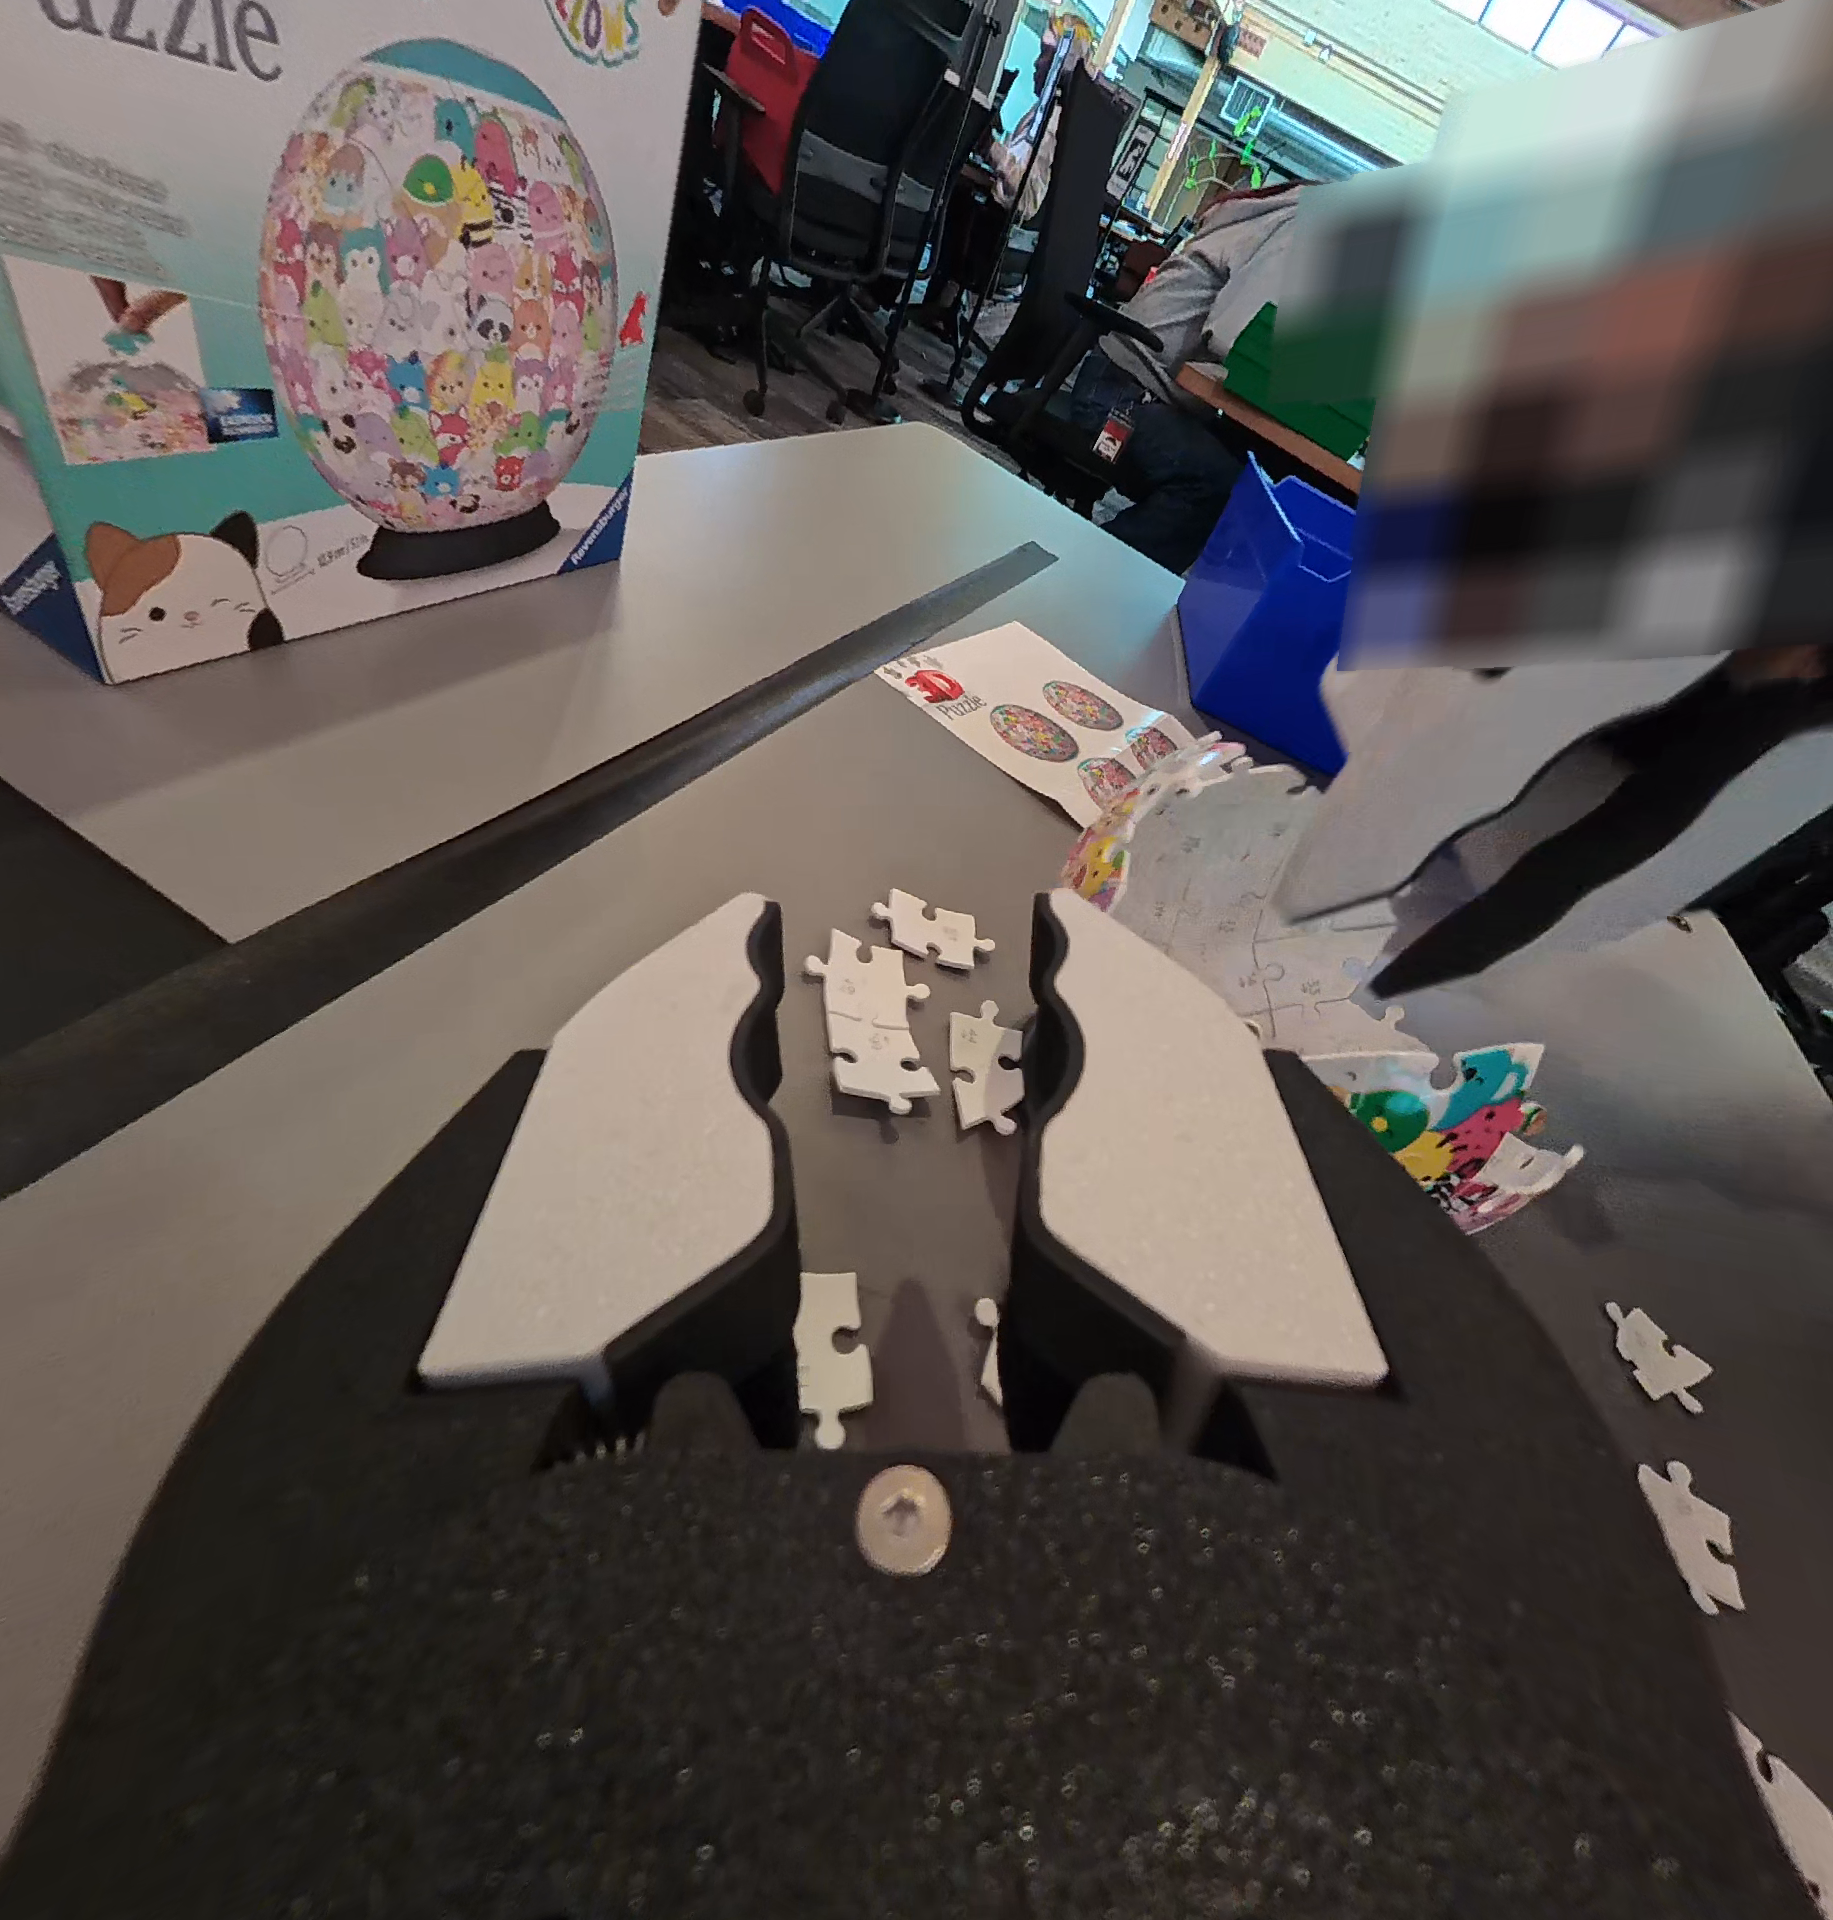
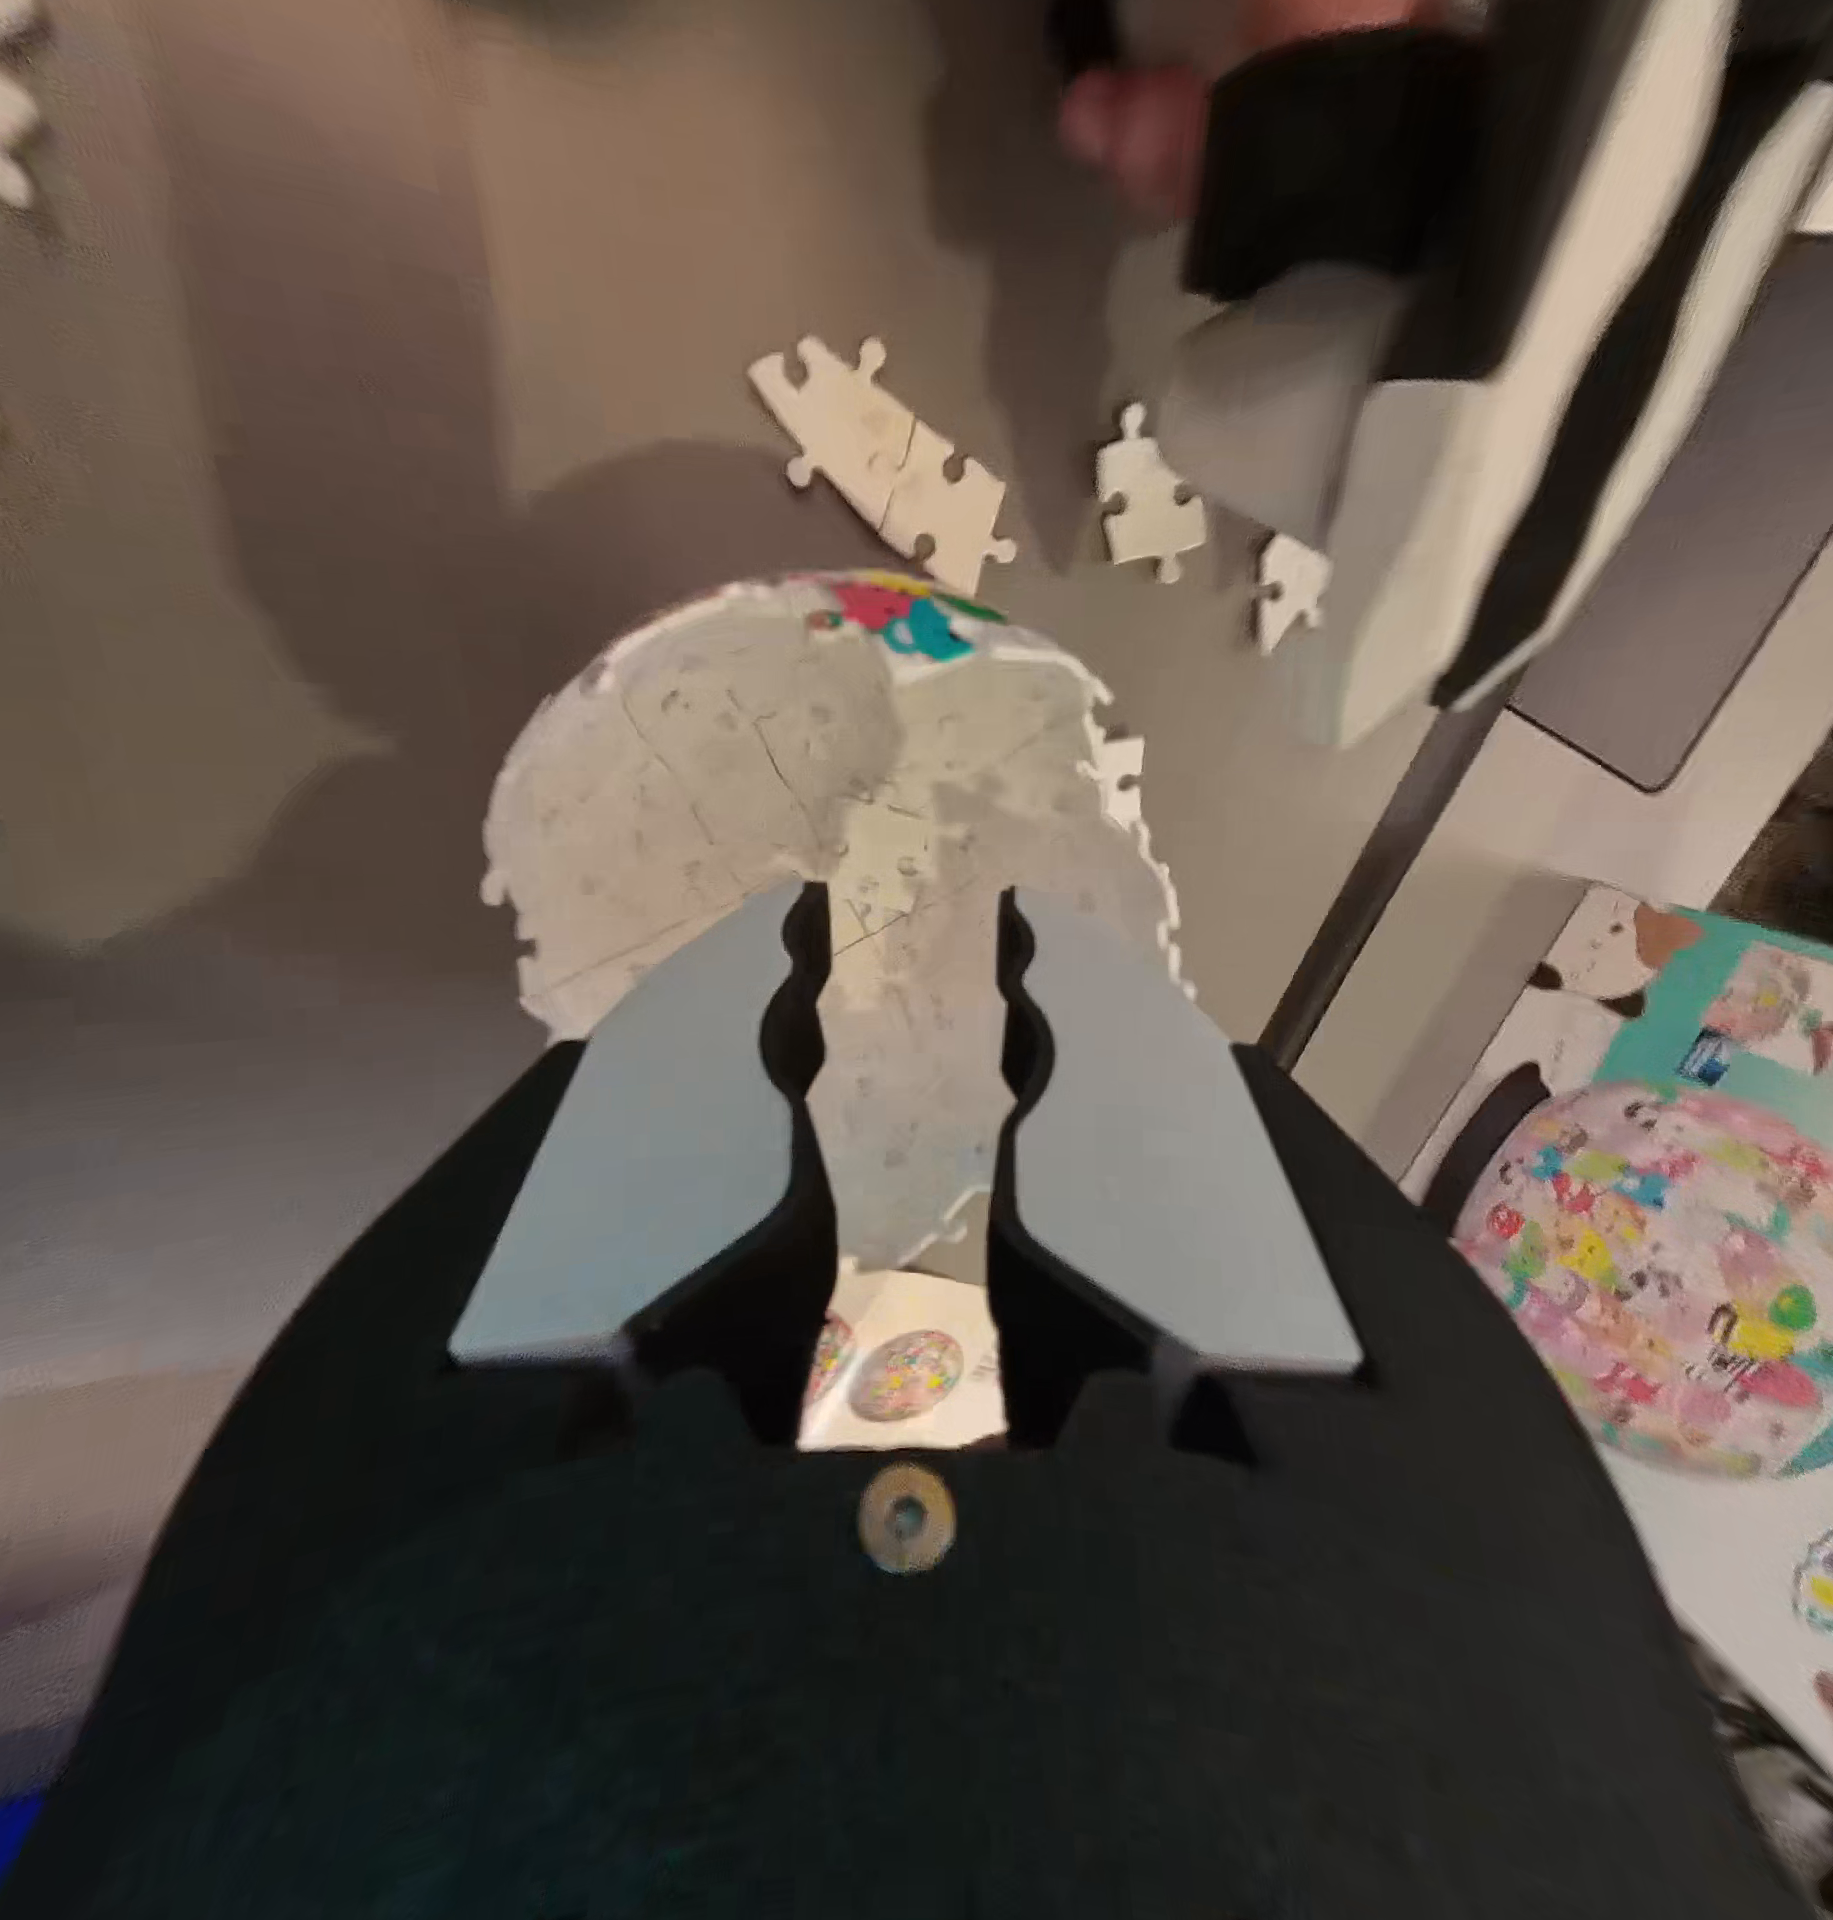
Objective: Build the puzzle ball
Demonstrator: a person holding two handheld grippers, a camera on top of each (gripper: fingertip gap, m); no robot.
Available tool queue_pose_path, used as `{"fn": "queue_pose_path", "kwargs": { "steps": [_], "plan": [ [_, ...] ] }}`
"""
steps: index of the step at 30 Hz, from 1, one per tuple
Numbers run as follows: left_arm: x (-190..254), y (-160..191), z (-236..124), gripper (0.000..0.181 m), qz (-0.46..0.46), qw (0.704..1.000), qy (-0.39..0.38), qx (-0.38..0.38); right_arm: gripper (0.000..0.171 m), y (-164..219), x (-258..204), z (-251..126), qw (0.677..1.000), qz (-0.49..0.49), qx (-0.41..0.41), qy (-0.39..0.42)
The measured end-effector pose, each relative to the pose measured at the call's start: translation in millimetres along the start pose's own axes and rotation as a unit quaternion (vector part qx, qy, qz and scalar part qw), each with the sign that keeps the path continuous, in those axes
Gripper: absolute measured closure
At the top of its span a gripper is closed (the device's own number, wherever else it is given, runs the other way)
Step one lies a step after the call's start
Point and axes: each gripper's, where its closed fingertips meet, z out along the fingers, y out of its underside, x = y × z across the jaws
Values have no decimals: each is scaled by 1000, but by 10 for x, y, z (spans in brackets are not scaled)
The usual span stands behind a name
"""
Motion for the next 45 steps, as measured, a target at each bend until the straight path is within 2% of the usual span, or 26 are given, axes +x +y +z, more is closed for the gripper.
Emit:
{"fn": "queue_pose_path", "kwargs": {
  "steps": [8,20,26,31,35,39,42,45],
  "plan": [
    [-68,-54,-60,137,-21,1000,-4,21,138,28,-35,272,994,-65,-64,-53],
    [-108,-83,-92,136,-29,999,-9,33,138,149,-100,442,994,1,-88,-72],
    [-121,-91,-106,136,-31,999,-12,37,142,161,-90,475,994,-6,-89,-69],
    [-122,-87,-103,136,-32,999,-11,36,138,156,-104,412,995,-2,-77,-65],
    [-118,-82,-99,136,-32,999,-10,35,136,81,-33,125,998,3,-49,-34],
    [-114,-75,-94,136,-30,999,-10,32,136,-114,70,-629,994,81,55,57],
    [-109,-65,-83,136,-26,999,-12,27,131,-43,-160,-1037,966,201,134,96],
    [-108,-55,-71,136,-21,999,-16,22,128,109,-651,-972,923,306,210,101]
  ]
}}
